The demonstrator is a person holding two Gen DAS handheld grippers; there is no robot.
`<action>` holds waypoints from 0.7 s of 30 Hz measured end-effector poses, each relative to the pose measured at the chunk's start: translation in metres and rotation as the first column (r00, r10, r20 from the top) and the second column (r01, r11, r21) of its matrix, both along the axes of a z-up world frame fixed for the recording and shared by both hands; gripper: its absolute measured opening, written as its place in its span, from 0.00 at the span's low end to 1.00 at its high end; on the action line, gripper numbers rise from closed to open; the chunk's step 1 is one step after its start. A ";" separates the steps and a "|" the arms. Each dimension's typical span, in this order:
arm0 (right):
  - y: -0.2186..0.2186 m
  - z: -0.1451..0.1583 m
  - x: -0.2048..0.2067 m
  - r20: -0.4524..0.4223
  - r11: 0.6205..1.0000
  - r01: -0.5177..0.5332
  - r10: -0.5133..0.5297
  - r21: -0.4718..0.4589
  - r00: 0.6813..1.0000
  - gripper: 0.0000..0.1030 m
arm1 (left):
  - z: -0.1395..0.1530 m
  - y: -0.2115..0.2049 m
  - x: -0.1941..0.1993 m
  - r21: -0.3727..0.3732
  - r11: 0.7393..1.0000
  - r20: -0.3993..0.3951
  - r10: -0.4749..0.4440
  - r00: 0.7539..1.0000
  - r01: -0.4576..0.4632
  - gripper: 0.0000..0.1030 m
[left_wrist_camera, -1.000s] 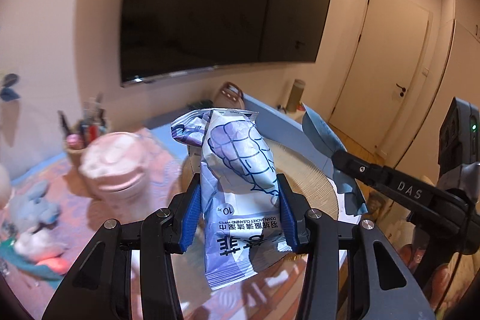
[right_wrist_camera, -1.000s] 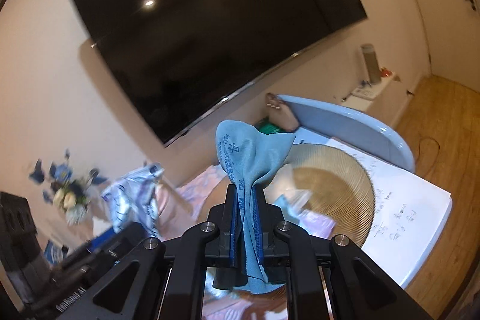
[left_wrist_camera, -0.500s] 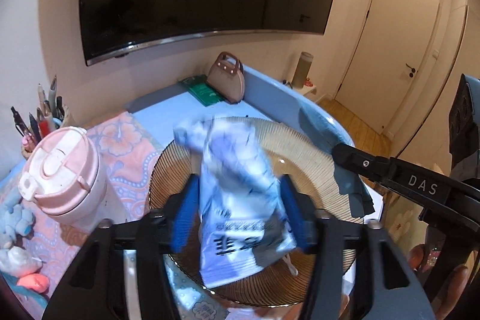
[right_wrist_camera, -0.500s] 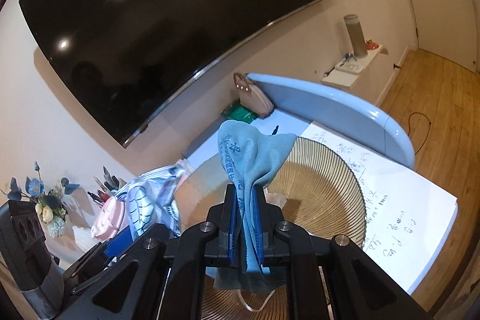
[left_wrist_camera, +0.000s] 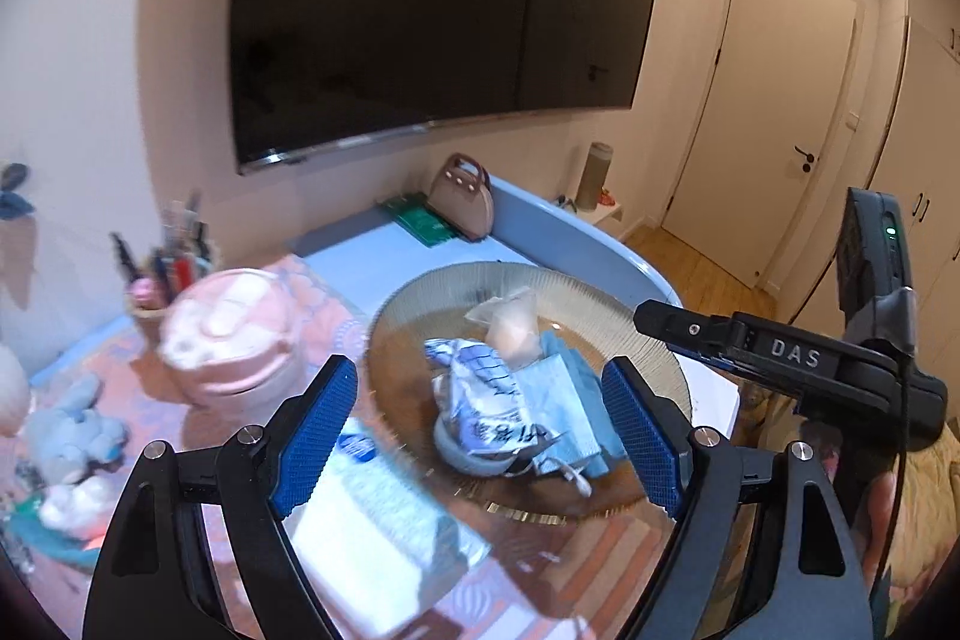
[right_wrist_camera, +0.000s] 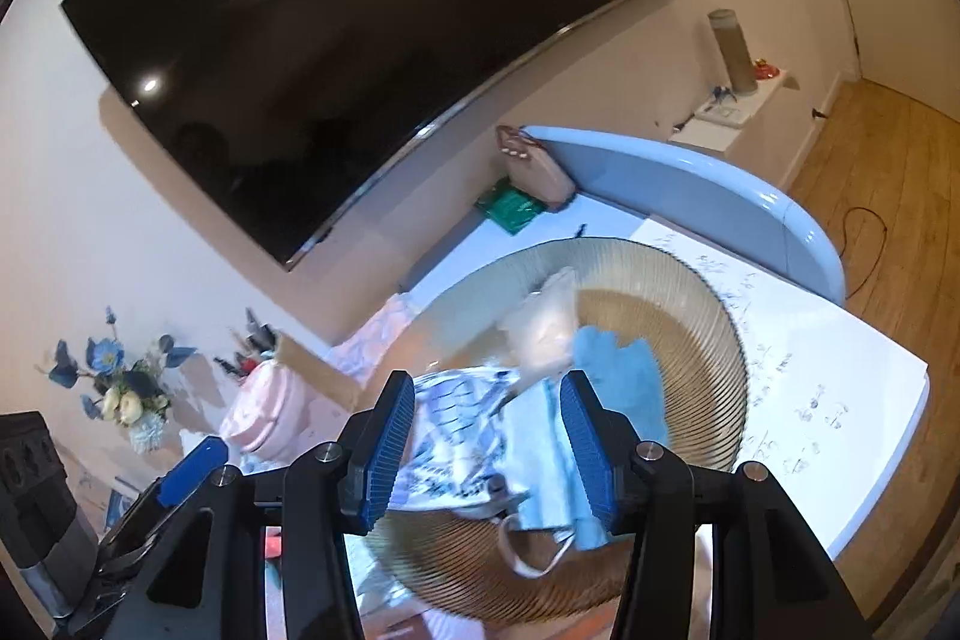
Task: Organize soft objects
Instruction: 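Open both tools to drop the packet and cloth onto the plate, then move both tools back toward the tablecloth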
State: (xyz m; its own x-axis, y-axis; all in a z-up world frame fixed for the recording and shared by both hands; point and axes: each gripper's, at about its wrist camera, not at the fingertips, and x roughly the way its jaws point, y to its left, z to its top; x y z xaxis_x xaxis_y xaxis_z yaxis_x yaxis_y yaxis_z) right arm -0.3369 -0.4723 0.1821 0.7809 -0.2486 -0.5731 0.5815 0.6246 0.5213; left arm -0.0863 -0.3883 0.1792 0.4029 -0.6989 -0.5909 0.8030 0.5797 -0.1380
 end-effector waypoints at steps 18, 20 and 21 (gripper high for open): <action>0.144 0.012 0.070 0.180 0.883 -0.462 0.442 0.089 0.879 0.54 | 0.090 0.324 -0.022 -0.222 0.857 0.146 0.500 0.854 -0.465 0.90; 0.166 0.005 0.085 0.156 0.863 -0.499 0.484 0.079 0.861 0.54 | 0.088 0.351 -0.019 -0.235 0.825 0.123 0.550 0.826 -0.514 0.93; 0.177 0.002 0.092 0.143 0.851 -0.519 0.506 0.077 0.851 0.54 | 0.084 0.365 -0.016 -0.234 0.808 0.105 0.573 0.813 -0.540 0.93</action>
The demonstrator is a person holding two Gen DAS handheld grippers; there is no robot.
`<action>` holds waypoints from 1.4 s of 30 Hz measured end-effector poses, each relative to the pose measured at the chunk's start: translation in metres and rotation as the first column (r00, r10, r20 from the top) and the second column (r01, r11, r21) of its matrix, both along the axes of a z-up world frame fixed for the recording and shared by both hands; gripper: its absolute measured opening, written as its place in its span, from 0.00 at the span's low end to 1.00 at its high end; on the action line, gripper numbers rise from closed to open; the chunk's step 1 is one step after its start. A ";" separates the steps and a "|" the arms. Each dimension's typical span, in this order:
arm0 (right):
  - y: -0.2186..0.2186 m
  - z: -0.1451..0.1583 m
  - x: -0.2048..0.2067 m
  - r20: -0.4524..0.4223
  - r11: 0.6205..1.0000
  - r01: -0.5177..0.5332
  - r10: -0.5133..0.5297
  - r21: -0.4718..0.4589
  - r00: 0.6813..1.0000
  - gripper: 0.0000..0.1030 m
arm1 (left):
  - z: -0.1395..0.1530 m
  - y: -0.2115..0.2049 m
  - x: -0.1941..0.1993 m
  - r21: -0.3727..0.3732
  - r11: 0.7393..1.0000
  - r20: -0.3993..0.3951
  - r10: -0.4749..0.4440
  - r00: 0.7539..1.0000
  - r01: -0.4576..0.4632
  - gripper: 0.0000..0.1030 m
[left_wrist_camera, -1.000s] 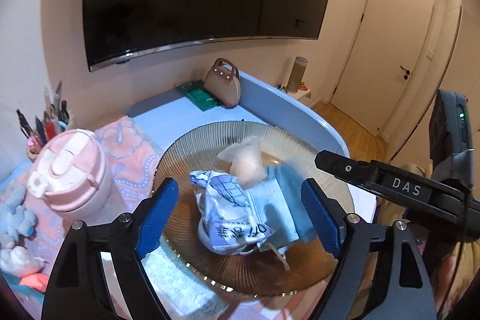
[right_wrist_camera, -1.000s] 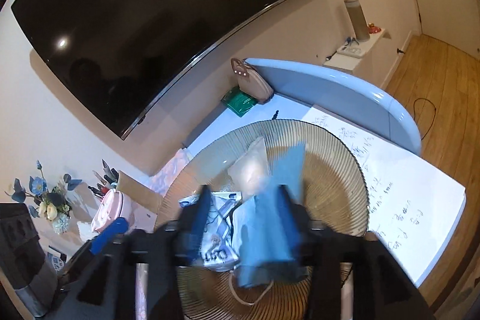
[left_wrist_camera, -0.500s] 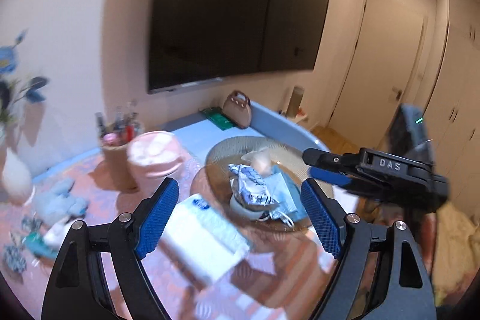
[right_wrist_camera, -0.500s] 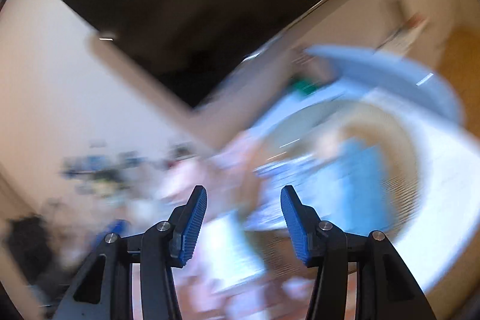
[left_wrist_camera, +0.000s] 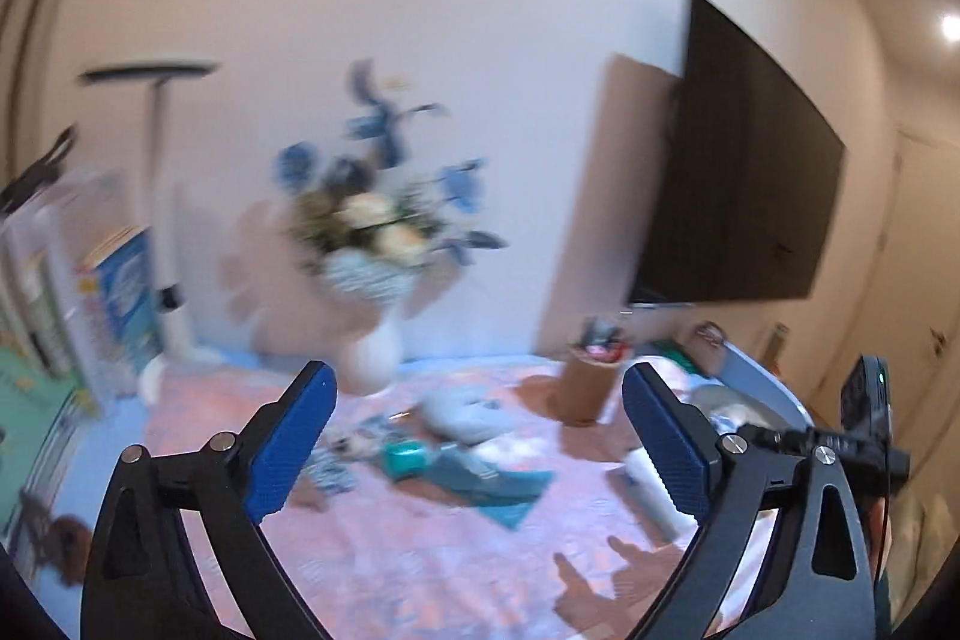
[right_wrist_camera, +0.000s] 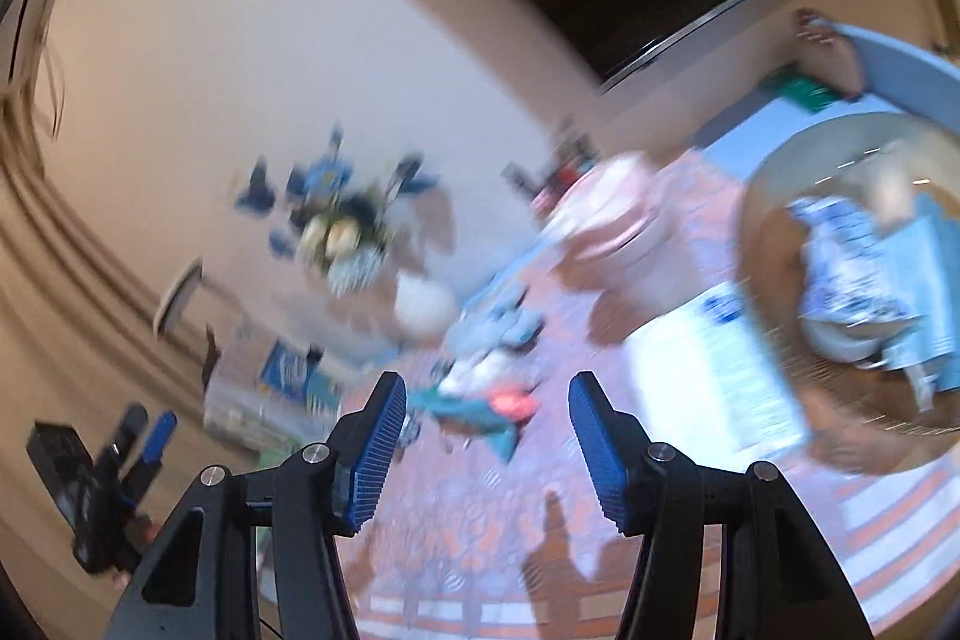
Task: Organize soft objects
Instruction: 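Move both tools back toward the tablecloth, then grasp the brown fuzzy ball and checked scrunchie with the left tool while the right tool grasps the teal pouch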
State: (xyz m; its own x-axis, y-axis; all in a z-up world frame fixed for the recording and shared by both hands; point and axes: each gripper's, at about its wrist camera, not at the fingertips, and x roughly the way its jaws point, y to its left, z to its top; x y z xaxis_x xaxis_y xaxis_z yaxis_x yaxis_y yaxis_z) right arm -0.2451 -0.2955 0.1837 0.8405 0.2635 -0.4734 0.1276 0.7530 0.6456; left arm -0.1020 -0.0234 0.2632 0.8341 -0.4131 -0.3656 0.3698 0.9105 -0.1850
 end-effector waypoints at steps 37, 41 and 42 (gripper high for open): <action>0.182 -0.065 0.165 -0.268 0.711 -0.277 0.128 -0.647 0.955 0.58 | -0.211 0.058 0.180 0.122 0.970 -0.446 0.243 0.861 -0.211 0.93; 0.184 -0.085 0.190 -0.308 0.662 -0.292 0.096 -0.690 0.947 0.58 | -0.226 0.047 0.191 0.152 0.971 -0.459 0.236 0.857 -0.186 0.92; 0.186 -0.091 0.194 -0.316 0.651 -0.298 0.093 -0.699 0.944 0.58 | -0.229 0.044 0.191 0.162 0.971 -0.455 0.233 0.860 -0.177 0.87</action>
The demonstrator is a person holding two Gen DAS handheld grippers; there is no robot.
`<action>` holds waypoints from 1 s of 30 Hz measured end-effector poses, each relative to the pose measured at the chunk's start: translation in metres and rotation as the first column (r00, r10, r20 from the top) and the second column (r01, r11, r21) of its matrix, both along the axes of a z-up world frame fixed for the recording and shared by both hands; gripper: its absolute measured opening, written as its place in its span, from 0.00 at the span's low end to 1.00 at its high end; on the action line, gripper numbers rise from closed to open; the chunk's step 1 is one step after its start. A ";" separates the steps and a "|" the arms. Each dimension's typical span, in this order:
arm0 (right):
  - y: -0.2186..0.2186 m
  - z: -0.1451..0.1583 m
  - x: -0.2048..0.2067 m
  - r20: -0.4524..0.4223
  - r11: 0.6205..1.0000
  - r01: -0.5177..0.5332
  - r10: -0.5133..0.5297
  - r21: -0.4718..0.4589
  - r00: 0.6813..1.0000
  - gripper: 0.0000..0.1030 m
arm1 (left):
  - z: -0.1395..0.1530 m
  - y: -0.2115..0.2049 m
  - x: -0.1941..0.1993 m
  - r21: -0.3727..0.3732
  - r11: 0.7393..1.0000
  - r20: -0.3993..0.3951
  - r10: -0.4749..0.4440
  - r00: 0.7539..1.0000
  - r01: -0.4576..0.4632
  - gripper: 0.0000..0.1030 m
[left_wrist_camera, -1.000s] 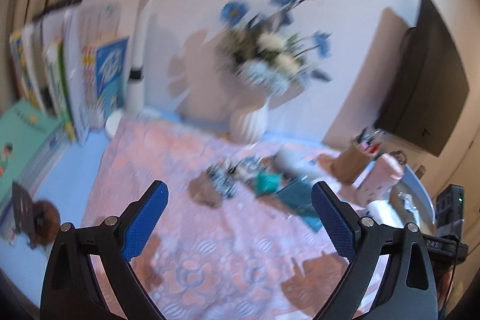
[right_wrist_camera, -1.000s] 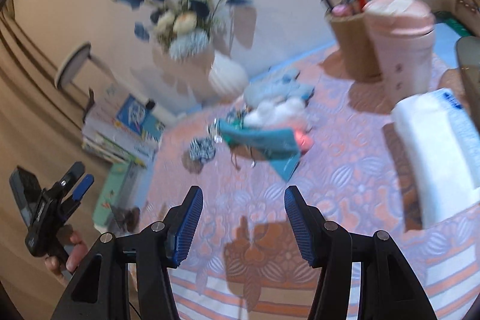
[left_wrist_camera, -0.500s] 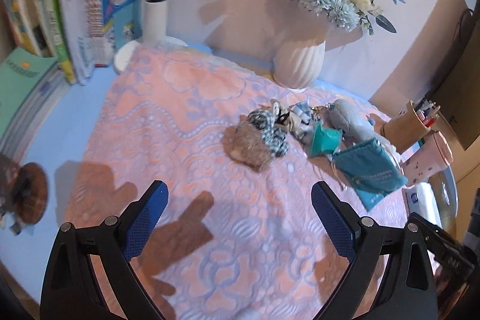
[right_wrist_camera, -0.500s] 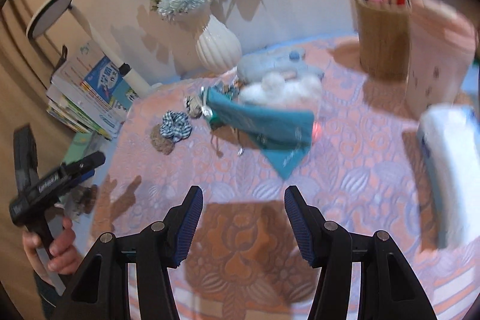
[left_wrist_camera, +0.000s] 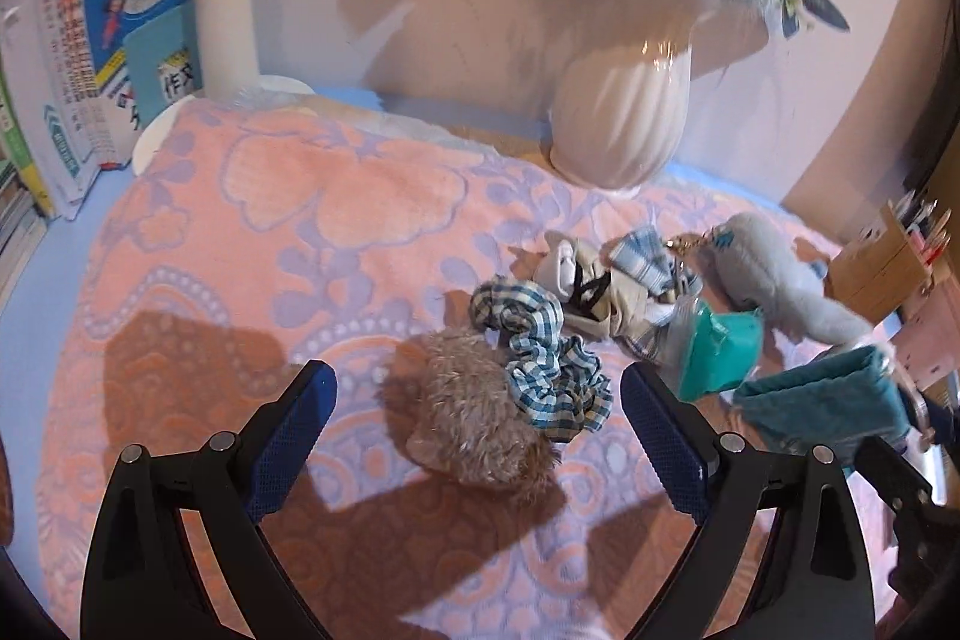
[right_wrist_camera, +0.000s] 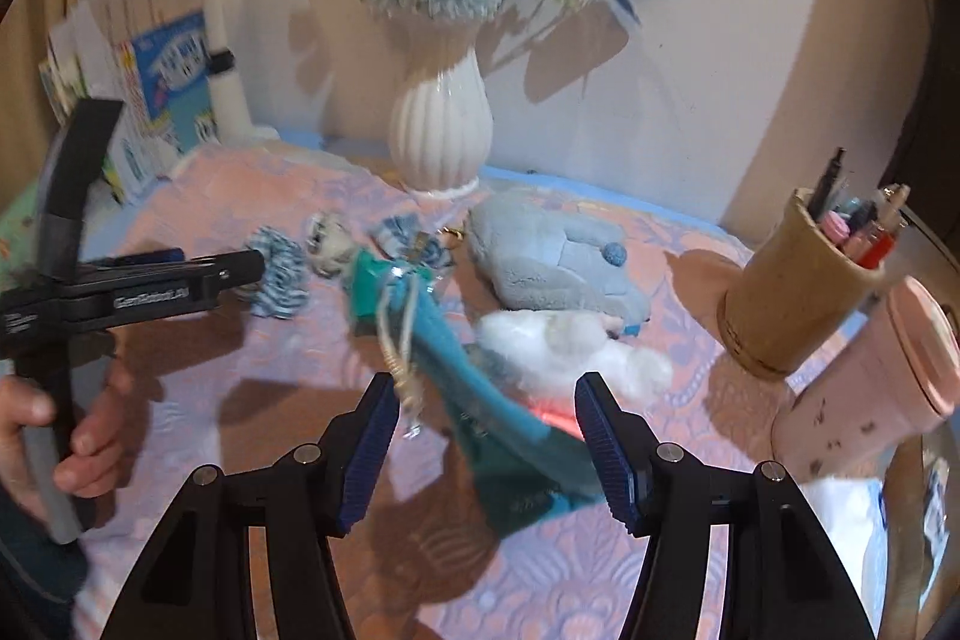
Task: Organize soft objects
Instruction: 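Grasp the brown fuzzy ball and checked scrunchie with the left tool while the right tool grasps the teal pouch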
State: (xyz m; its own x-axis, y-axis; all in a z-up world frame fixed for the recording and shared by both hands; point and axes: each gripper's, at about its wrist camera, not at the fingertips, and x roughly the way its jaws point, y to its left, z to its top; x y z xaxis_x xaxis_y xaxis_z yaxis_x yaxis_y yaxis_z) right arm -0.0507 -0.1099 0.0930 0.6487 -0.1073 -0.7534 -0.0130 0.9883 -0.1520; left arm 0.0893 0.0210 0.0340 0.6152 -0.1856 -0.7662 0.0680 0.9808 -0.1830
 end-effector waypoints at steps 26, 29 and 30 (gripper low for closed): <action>-0.044 0.008 -0.103 -0.114 0.851 0.012 0.057 0.526 0.992 0.06 | 0.016 -0.002 -0.112 -0.220 0.945 -0.002 -0.249 0.968 0.243 0.38; -0.038 -0.014 -0.096 -0.163 0.935 0.082 -0.026 0.344 0.986 0.16 | -0.002 -0.009 -0.113 -0.185 0.955 -0.022 -0.240 0.970 0.232 0.39; -0.038 -0.019 -0.094 -0.175 0.944 0.094 -0.040 0.315 0.984 0.20 | -0.005 -0.008 -0.113 -0.182 0.956 -0.026 -0.239 0.971 0.230 0.39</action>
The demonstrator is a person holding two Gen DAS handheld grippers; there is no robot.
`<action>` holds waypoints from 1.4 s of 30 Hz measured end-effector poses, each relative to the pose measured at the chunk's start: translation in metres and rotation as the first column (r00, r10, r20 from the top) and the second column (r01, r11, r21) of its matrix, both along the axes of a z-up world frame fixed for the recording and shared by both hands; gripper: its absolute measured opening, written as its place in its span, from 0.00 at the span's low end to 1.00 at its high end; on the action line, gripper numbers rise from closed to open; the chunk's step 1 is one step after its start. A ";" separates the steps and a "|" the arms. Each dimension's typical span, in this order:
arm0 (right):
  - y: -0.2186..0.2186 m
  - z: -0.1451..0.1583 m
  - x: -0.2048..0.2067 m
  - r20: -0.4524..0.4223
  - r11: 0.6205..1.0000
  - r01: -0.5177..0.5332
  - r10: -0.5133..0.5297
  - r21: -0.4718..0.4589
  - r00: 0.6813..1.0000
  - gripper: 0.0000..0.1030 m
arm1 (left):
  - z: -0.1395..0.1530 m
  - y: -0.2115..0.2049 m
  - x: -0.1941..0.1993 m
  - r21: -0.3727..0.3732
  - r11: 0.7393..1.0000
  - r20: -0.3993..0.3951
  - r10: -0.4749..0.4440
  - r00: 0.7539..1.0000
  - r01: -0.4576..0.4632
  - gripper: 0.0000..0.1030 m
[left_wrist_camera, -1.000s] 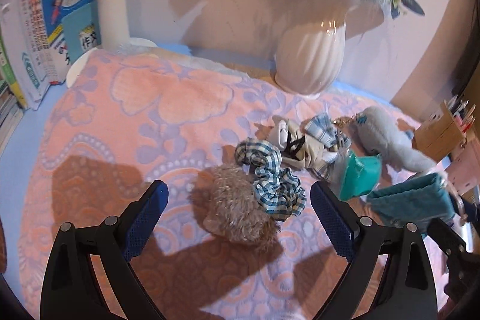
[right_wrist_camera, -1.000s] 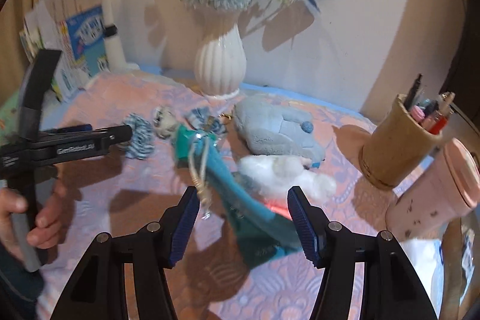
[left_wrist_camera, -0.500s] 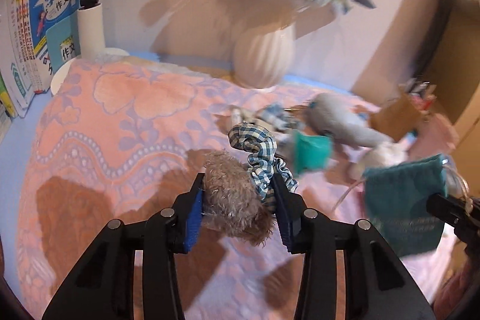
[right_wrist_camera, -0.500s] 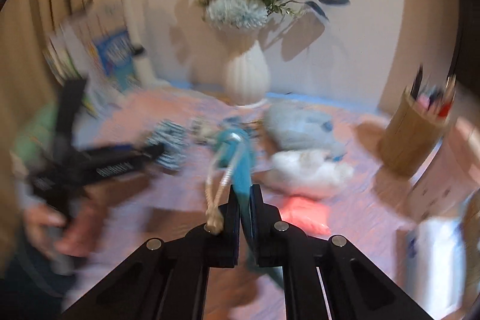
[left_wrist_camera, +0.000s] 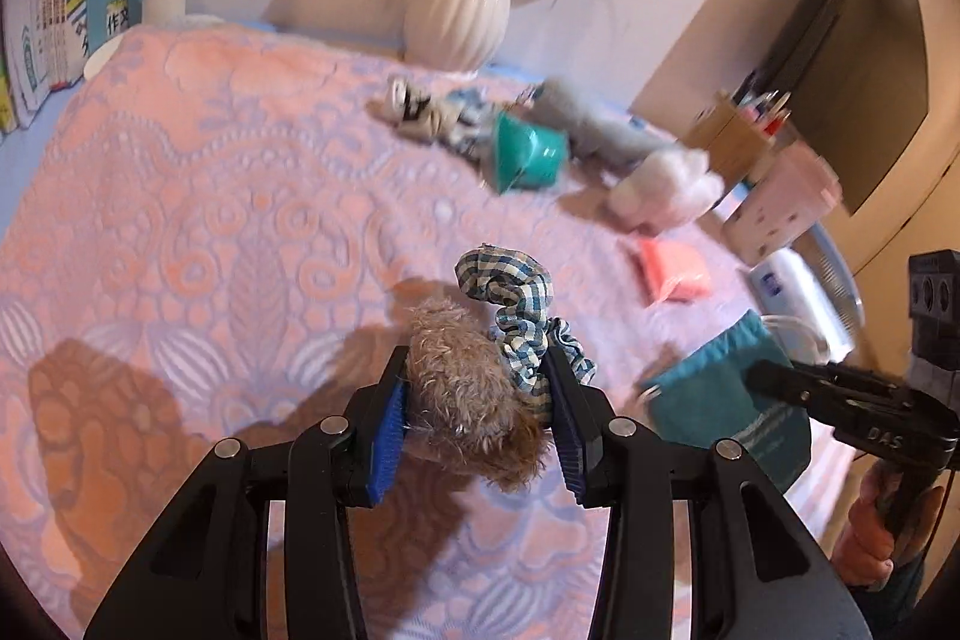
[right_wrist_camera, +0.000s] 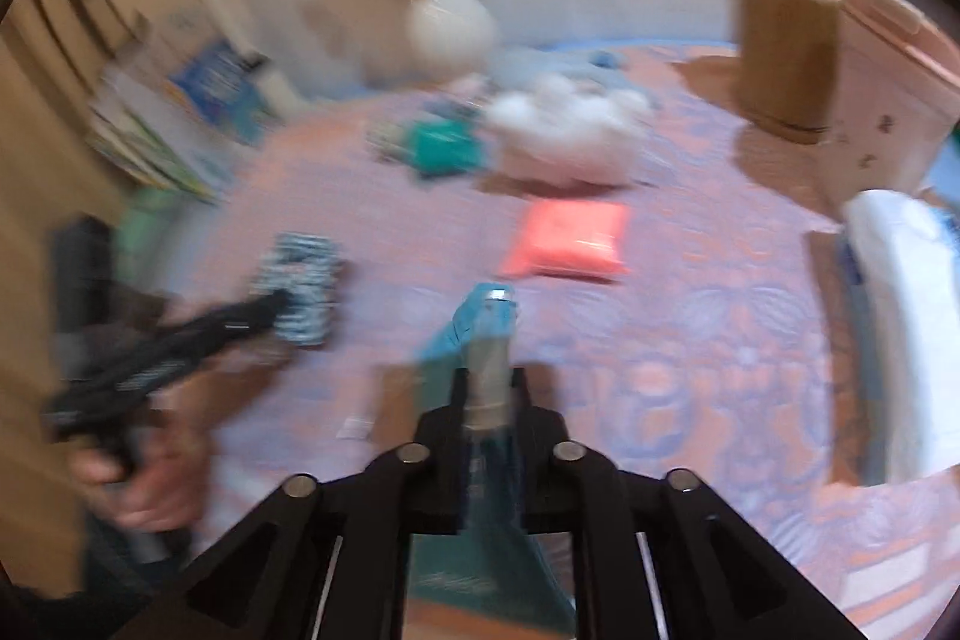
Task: Organize soft objects
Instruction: 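Grasp the brown fuzzy ball and checked scrunchie with the left tool while the right tool grasps the teal pouch, then lift and carry the fuzzy ball, scrunchie and teal pouch over the amber plate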
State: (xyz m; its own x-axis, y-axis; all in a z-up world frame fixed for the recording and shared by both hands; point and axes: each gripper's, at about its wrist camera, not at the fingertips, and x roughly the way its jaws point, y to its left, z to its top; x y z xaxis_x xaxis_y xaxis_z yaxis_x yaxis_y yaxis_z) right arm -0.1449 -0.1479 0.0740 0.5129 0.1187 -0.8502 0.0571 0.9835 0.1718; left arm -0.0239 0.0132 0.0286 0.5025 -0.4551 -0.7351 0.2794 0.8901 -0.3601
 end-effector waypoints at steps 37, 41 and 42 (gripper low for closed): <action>-0.001 0.035 -0.073 0.235 0.995 0.056 -0.036 -0.078 0.971 0.17 | 0.057 -0.051 -0.020 0.032 0.995 0.158 -0.102 0.982 0.099 0.40; -0.036 0.070 -0.091 0.332 0.987 0.139 -0.103 -0.085 0.938 0.17 | 0.092 -0.092 -0.028 0.033 0.984 0.234 -0.179 0.956 0.176 0.40; -0.047 0.078 -0.096 0.353 0.983 0.163 -0.125 -0.081 0.927 0.17 | 0.102 -0.107 -0.030 0.037 0.978 0.255 -0.206 0.945 0.204 0.40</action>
